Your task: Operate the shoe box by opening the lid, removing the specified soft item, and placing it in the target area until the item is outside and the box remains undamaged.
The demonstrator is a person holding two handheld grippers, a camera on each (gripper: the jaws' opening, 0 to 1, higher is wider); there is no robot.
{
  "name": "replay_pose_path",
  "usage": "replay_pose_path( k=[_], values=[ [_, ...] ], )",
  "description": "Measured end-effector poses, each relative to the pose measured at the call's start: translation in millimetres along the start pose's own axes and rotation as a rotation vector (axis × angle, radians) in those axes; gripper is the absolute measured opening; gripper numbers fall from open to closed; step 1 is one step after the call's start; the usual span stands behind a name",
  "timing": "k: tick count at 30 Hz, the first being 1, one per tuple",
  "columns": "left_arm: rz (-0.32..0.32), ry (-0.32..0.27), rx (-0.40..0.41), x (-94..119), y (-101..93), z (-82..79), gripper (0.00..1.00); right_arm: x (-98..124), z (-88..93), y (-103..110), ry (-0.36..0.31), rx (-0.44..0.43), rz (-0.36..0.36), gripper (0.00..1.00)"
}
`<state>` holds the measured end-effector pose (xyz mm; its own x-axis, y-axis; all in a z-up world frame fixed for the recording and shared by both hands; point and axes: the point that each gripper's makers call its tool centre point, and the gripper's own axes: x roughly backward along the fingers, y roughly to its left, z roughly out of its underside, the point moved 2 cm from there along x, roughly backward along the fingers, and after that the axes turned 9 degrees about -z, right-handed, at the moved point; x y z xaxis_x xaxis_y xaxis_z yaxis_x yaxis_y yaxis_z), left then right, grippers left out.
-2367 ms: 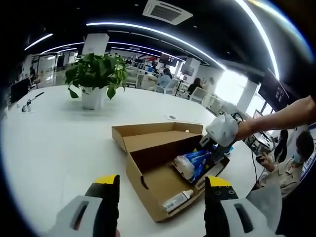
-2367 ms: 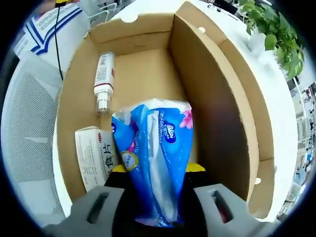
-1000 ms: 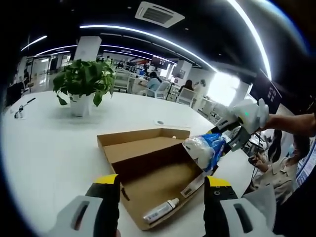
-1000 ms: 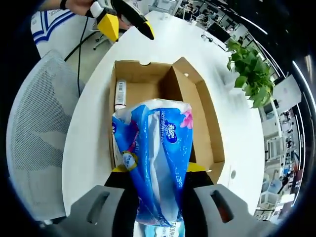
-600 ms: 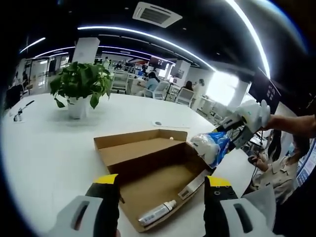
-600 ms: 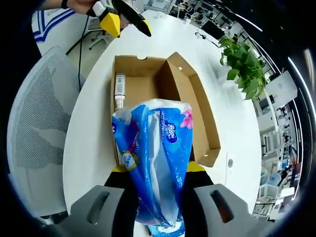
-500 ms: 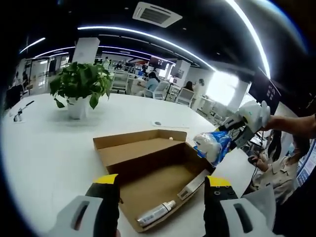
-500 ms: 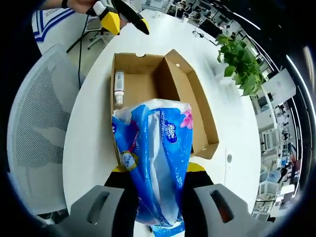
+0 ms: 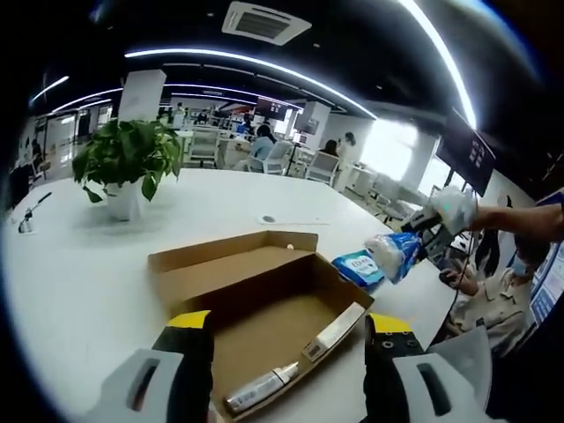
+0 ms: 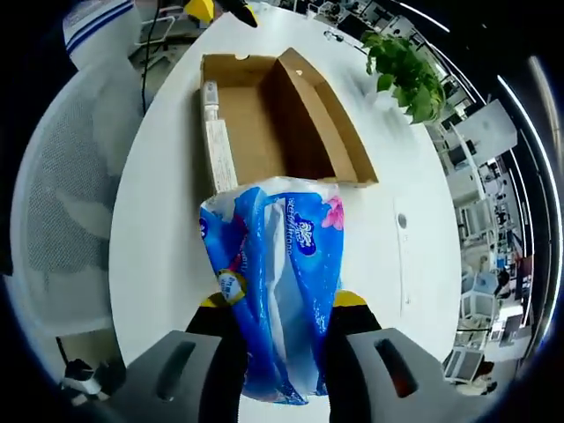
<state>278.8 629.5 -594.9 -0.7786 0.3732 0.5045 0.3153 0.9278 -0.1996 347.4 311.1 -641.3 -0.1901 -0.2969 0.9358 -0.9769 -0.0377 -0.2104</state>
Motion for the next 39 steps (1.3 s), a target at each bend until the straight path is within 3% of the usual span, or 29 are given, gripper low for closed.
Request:
replay_pose_path(
  k=[3, 6, 7, 11, 18, 22, 30, 39],
  values=[
    [0.001, 0.002, -0.003, -1, -5.2, -1.0, 0.71, 3, 22.3, 2, 0.018, -0.007, -0.002, 0.28],
    [-0.005, 0.002, -0.008, 0, -6.9, -2.5, 0.71, 7, 59.7, 4, 0.052, -0.041, -0.008, 0.28],
    [-0.008, 0.002, -0.008, 0, -6.9, -2.8, 0.71, 8, 63.6, 4, 0.056, -0.044, -0.008, 0.28],
    [-0.027, 0.005, -0.016, 3, -8.9, -3.1, 0.71, 12, 106.8, 3, 0.094, -0.081, -0.013, 0.28],
    [-0.052, 0.011, -0.015, 5, -15.5, 0.4, 0.71, 18, 152.2, 0, 0.13, -0.116, -0.012, 0.28],
    [-0.066, 0.014, -0.003, 5, -18.1, 2.1, 0.71, 21, 166.7, -3, 0.136, -0.138, -0.009, 0.28],
    [-0.091, 0.0, 0.017, 7, -25.4, -1.3, 0.71, 28, 176.7, -5, 0.133, -0.161, -0.008, 0.29],
    [-0.116, 0.009, 0.024, 9, -31.7, 2.4, 0.71, 17, 188.5, -20, 0.138, -0.154, -0.023, 0.3]
  ],
)
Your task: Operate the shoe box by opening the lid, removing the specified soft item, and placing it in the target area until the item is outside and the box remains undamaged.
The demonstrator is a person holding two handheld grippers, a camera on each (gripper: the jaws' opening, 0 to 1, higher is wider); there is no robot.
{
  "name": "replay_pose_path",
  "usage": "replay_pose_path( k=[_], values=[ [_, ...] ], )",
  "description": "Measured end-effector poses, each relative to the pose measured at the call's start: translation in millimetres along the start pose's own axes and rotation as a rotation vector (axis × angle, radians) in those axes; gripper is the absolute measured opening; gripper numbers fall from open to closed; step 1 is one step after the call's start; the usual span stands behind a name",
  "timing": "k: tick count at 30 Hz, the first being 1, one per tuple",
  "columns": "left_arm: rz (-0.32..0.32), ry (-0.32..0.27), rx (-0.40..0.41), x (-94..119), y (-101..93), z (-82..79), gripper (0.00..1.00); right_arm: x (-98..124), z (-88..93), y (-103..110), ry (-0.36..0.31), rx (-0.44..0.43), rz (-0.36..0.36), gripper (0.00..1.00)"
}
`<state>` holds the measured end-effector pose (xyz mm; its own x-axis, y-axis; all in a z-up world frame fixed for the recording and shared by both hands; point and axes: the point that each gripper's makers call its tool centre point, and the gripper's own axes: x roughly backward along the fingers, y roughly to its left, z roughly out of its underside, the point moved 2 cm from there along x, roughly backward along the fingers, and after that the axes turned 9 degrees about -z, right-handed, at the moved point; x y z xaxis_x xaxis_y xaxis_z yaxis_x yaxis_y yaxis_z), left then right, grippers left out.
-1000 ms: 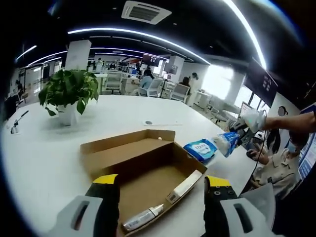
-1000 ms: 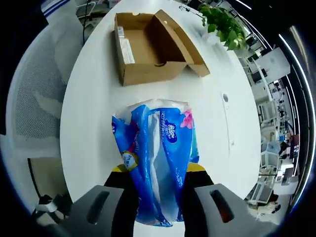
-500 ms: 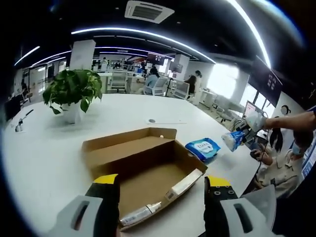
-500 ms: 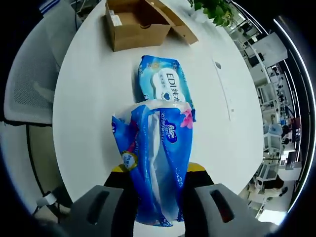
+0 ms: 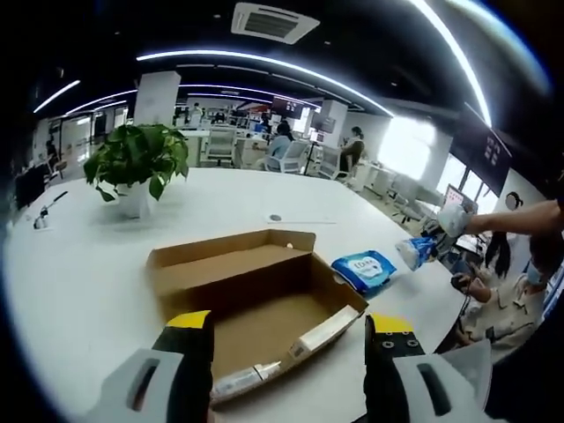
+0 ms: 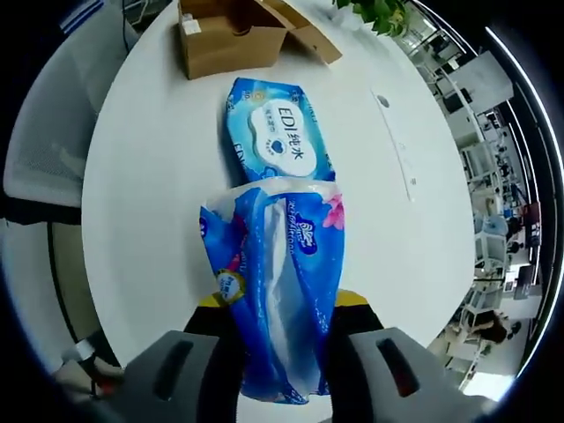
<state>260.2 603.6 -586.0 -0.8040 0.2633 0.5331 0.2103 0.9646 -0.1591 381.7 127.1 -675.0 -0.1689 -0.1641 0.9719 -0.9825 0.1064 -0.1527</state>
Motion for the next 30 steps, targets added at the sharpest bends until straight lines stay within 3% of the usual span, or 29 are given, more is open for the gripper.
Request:
replay_pose_path(
  k=[12, 22, 30],
  values=[
    [-0.054, 0.008, 0.018, 17, -2.6, 4.8, 0.71, -39, 24.3, -24, 0.058, -0.002, -0.025, 0.34],
    [-0.088, 0.022, 0.074, 22, -8.2, 22.2, 0.71, -59, 39.7, -8, 0.098, 0.021, -0.081, 0.36],
    [-0.092, 0.021, 0.085, 19, -13.9, 21.2, 0.71, -61, 37.3, -1, 0.091, 0.037, -0.089, 0.38]
  ],
)
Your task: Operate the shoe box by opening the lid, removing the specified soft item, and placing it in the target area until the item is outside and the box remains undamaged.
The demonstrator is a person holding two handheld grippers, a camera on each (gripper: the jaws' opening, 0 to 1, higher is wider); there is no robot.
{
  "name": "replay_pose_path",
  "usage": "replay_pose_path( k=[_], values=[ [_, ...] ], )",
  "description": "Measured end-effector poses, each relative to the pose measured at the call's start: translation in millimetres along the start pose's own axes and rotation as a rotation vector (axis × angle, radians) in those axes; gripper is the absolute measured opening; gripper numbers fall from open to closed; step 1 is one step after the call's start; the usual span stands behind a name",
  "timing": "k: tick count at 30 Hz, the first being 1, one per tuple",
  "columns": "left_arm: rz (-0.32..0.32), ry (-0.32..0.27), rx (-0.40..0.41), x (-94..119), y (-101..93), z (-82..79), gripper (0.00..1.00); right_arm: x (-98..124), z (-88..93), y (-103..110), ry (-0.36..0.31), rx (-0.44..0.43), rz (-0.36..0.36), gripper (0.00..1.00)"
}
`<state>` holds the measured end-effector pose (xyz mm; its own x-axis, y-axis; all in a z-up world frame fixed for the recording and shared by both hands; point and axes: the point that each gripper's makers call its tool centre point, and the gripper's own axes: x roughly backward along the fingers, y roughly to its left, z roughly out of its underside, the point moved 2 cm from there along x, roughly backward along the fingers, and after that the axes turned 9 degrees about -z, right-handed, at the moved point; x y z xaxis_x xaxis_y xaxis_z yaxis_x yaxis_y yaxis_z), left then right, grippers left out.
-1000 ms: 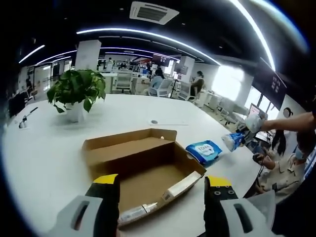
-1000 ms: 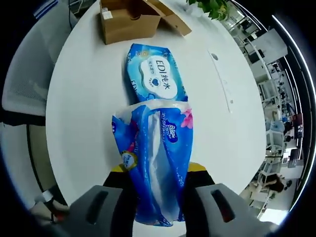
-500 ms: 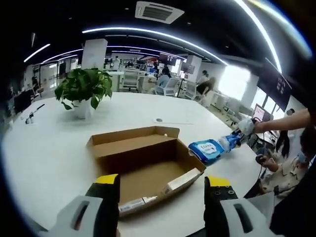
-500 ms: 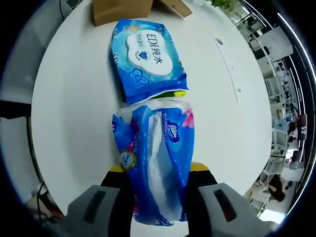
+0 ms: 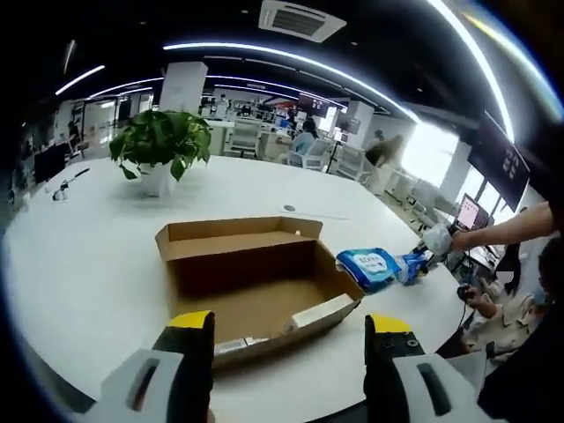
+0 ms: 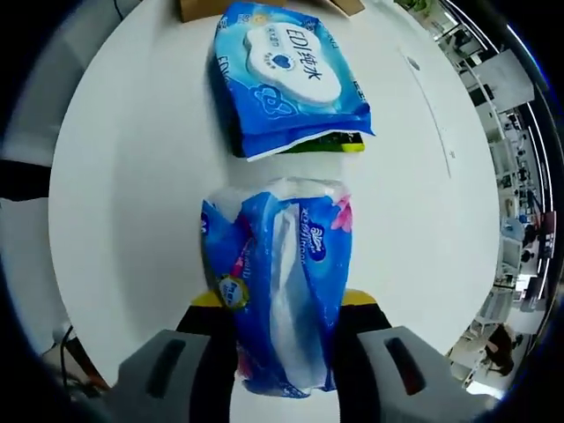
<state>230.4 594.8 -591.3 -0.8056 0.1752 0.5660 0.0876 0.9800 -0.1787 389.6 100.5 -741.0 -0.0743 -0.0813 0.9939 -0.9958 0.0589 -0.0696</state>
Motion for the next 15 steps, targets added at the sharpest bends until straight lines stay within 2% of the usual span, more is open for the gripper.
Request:
replay_pose_path(
  k=[8, 15],
  values=[
    [0.004, -0.005, -0.004, -1.5, -3.4, -3.8, 0.71, 4.9, -2.3, -3.8, -0.001, 0.002, 0.005, 0.38],
    [-0.002, 0.001, -0.015, 1.5, -0.8, -3.1, 0.71, 5.0, -3.3, -9.2, 0.014, 0.037, 0.005, 0.38]
  ],
)
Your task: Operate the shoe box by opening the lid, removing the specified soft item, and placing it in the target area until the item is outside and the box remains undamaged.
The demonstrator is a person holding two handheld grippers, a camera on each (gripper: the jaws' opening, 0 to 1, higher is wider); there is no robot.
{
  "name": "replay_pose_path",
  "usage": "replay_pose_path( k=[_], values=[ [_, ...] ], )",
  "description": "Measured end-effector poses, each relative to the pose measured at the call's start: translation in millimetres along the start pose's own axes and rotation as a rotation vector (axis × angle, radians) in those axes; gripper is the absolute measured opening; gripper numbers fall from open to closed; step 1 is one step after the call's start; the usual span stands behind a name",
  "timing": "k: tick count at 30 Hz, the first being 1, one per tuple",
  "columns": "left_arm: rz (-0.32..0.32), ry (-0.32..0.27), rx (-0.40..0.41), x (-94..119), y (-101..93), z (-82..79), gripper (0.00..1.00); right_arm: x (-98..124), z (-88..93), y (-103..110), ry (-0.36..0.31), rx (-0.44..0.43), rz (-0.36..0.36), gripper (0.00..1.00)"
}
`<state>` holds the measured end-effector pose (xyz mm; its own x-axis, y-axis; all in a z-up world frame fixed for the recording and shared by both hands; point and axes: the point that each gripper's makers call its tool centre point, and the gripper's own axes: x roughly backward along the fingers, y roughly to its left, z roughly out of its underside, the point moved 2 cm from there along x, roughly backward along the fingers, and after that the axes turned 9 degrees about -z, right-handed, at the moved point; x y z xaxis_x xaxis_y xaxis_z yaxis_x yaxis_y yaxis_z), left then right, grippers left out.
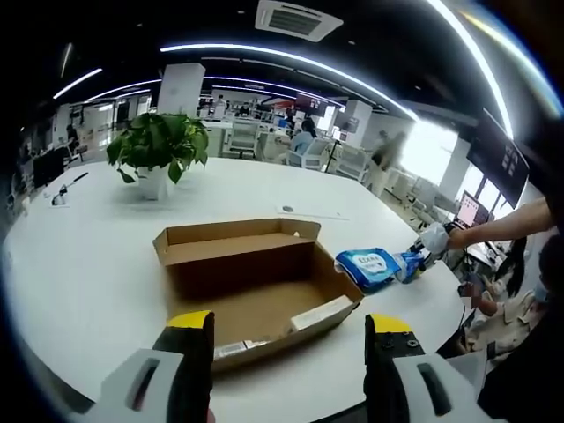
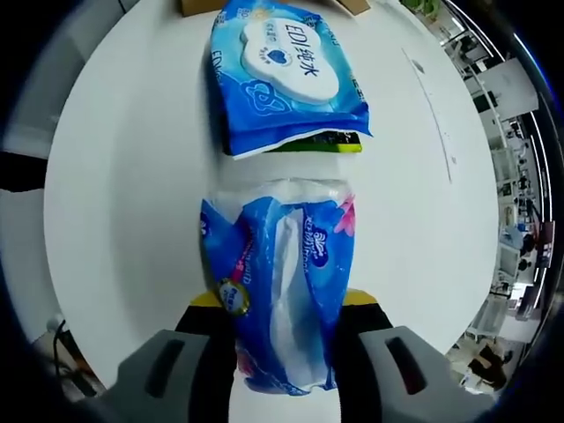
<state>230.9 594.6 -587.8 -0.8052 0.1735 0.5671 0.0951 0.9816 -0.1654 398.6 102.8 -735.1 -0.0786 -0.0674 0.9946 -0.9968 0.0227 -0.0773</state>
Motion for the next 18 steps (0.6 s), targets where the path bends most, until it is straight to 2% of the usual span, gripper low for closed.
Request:
replay_pose_path(
  k=[12, 18],
  values=[
    [-0.01, 0.005, -0.001, 4, 3.3, 0.6, 0.71, -3, -11.3, -7, 0.014, 0.081, -0.006, 0.41],
    [-0.007, 0.007, 0.006, 4, 2.2, 2.4, 0.71, -5, -10.5, -7, 0.02, 0.082, -0.008, 0.43]
  ],
)
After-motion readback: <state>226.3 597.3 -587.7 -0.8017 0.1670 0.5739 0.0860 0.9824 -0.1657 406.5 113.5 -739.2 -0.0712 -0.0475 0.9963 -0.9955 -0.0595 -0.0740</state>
